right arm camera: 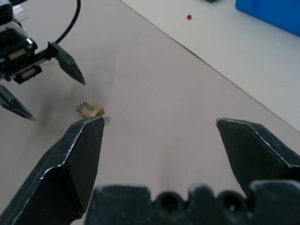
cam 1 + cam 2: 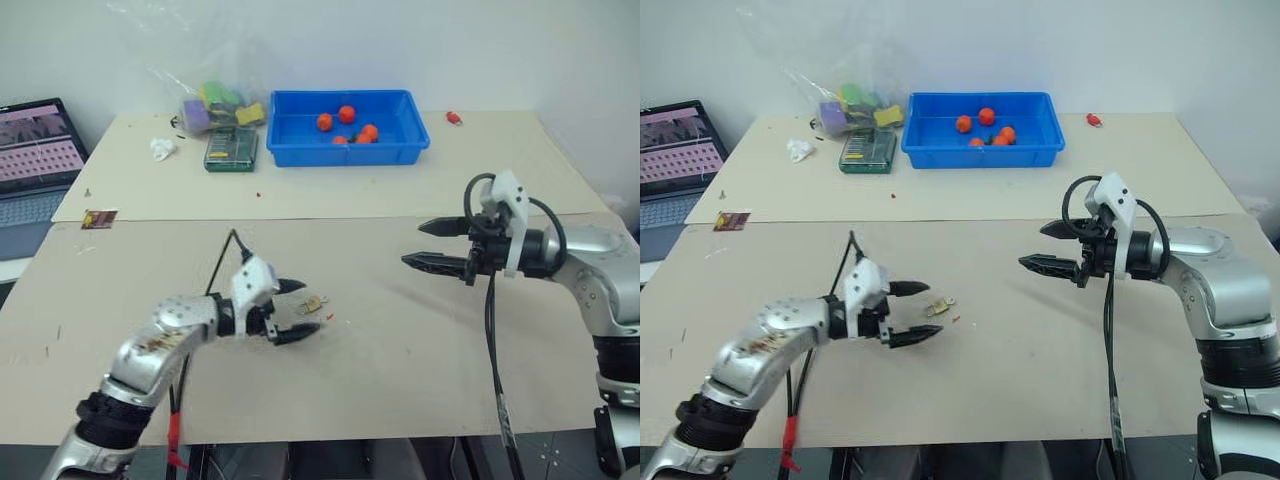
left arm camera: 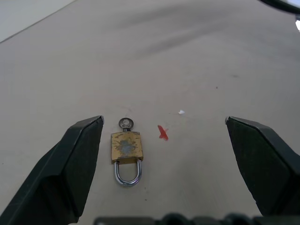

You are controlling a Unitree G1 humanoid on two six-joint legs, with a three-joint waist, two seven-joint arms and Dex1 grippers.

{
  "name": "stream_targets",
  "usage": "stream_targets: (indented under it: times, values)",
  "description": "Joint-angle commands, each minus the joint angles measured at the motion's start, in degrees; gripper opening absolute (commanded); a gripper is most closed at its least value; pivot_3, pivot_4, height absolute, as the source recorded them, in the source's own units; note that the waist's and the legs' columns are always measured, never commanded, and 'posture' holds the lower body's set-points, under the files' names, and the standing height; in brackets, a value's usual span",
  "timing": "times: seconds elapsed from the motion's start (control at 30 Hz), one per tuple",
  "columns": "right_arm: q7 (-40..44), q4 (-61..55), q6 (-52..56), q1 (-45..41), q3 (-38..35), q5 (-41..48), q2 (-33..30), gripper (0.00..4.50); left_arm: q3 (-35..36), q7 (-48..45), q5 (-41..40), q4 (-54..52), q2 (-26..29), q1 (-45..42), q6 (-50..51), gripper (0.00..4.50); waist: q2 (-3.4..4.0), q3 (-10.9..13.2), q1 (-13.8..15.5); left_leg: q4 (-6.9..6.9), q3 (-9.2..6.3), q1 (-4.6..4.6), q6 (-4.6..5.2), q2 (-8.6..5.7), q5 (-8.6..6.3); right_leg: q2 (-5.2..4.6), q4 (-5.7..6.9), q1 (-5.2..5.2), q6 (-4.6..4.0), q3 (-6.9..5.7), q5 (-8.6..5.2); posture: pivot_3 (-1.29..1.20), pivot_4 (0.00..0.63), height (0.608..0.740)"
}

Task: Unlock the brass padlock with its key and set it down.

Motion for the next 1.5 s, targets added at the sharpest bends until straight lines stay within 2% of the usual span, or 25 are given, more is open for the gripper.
stream_targets:
  times: [0.03,0.13,0.27,0.57,1.17,1.27,1.3,1.33,1.4,1.43,1.5]
  values:
    - [-1.46,-3.41,-1.12,1.57,-3.58,0.78,-0.55,4.50,-4.31,6.00,4.72,-2.29,-4.40,0.36,0.38,4.43,0.00,0.00,0.27,0.01,0.00,0.00,0.02,-0.01,-0.01,0.00,0.01,0.00,0.00,0.04,0.00,0.00,0.150,0.740]
    - [-2.44,-4.54,-0.90,2.81,-4.44,1.15,-0.71,4.50,-6.14,9.78,5.56,-4.62,-7.86,1.56,3.85,4.43,-0.01,0.00,0.28,0.07,-0.05,0.00,0.09,-0.01,-0.05,0.00,0.03,-0.02,0.01,0.14,0.01,0.00,0.150,0.740]
    - [-3.16,-5.18,-0.79,3.67,-5.12,1.40,-0.64,4.50,-3.79,15.66,6.50,-4.86,-10.81,2.05,8.19,4.43,-0.01,-0.01,0.16,0.09,-0.06,0.05,0.11,0.00,-0.06,0.02,0.04,-0.03,0.03,0.23,0.01,0.00,0.150,0.740]
    - [-3.82,-4.38,-1.26,2.42,-4.26,1.10,-0.26,4.50,-1.47,18.41,8.27,-3.53,-10.80,0.91,8.43,4.43,-0.01,-0.01,0.23,0.09,-0.02,0.10,0.11,0.01,-0.06,0.05,0.04,-0.02,0.03,0.26,0.01,0.00,0.150,0.740]
    - [-5.39,-4.67,-1.79,2.07,-3.82,0.59,0.20,4.50,-5.39,17.21,12.12,-2.27,-8.79,2.33,9.81,4.43,-0.01,-0.01,0.23,0.10,0.01,0.11,0.11,0.01,-0.06,0.05,0.05,-0.02,0.03,0.27,0.01,0.00,0.150,0.740]
    - [-5.59,-4.67,-1.92,2.10,-3.89,0.51,0.16,4.50,-5.73,16.84,12.60,-1.87,-8.70,2.27,10.67,3.66,-0.01,-0.01,0.24,0.10,0.03,0.11,0.11,0.01,-0.06,0.05,0.06,-0.02,0.03,0.27,0.01,0.00,0.150,0.740]
    - [-5.66,-4.65,-1.97,2.08,-3.87,0.45,0.15,4.50,-5.80,16.74,12.77,-1.73,-8.74,2.25,10.82,3.17,-0.01,-0.01,0.23,0.10,0.03,0.11,0.11,0.01,-0.06,0.05,0.06,-0.02,0.03,0.27,0.01,0.00,0.150,0.740]
    - [-5.73,-4.69,-2.00,2.03,-3.88,0.43,0.14,4.50,-5.55,16.86,12.50,-1.49,-9.18,2.19,11.39,2.88,-0.01,-0.02,0.21,0.10,0.03,0.11,0.11,0.01,-0.06,0.05,0.06,-0.02,0.03,0.27,0.01,0.00,0.150,0.740]
    - [-5.82,-4.78,-2.00,2.01,-3.92,0.41,0.08,4.50,-5.09,17.13,12.04,-1.29,-9.84,2.12,12.19,1.91,-0.01,-0.02,0.25,0.10,0.02,0.12,0.11,0.01,-0.06,0.05,0.06,-0.02,0.03,0.27,0.01,0.00,0.150,0.740]
    - [-5.92,-4.80,-2.06,1.98,-3.94,0.31,0.02,4.50,-4.87,17.21,11.99,-1.25,-10.06,2.05,12.17,1.77,-0.01,-0.03,0.26,0.11,0.02,0.12,0.11,0.01,-0.06,0.05,0.06,-0.01,0.03,0.27,0.01,0.00,0.150,0.740]
    - [-5.96,-4.80,-2.03,1.99,-4.06,0.32,-0.12,4.50,-3.84,18.06,12.24,-1.18,-10.84,1.60,11.36,0.83,-0.01,-0.03,0.28,0.11,0.03,0.12,0.11,0.01,-0.06,0.05,0.06,-0.01,0.03,0.27,0.01,0.00,0.150,0.740]
